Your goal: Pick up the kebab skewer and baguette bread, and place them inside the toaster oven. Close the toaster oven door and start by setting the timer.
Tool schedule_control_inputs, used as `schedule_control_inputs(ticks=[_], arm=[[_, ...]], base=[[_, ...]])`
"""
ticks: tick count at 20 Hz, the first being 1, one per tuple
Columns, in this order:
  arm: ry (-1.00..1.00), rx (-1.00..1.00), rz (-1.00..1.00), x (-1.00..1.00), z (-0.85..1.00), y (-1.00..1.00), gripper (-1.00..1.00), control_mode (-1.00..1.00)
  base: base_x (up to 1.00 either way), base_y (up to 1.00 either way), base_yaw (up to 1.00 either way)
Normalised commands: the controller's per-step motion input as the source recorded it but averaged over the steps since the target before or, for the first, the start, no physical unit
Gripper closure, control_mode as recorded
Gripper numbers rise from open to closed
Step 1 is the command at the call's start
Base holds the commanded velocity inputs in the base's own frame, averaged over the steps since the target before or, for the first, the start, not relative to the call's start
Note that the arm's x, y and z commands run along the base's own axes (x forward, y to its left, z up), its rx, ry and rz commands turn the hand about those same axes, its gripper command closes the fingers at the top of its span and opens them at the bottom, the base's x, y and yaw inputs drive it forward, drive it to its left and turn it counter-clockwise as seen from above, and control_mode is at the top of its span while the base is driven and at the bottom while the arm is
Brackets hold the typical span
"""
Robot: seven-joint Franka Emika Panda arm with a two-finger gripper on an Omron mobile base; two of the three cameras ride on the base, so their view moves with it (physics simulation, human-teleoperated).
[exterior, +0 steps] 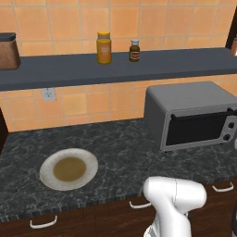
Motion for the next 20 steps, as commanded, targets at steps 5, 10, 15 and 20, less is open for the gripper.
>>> schedule_control_inputs(ticks=[5,10,15,20], arm=[[0.0,0.0,0.0,0.0,-0.26,0.0,-1.0,-1.0],[0.0,0.0,0.0,0.0,-0.43,0.0,-1.0,-1.0],[-0.05,0.01,0.0,0.25,-0.2,-0.07,-1.0,-1.0],[-0.09,0.06,0.0,0.59,-0.07,-0.48,-1.0,-1.0]], base=[[0.0,0.0,0.0],[0.0,0.0,0.0],[0.0,0.0,0.0],[0.0,0.0,0.0]])
